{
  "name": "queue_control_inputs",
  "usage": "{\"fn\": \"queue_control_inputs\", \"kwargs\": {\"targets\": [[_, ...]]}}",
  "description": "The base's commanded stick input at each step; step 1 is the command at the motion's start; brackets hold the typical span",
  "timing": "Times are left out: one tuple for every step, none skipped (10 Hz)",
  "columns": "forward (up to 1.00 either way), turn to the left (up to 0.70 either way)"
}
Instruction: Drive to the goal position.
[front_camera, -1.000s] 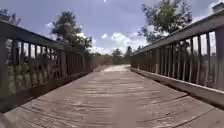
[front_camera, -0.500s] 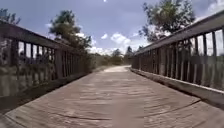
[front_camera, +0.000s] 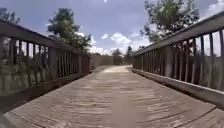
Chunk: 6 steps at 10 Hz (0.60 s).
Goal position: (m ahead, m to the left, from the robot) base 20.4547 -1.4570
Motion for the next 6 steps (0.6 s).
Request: {"fn": "queue_control_inputs", "kwargs": {"targets": [[0.5,0.01],[0.5,0.01],[0.5,0.01],[0.5,0.01],[0.5,0.01],[0.5,0.01]]}}
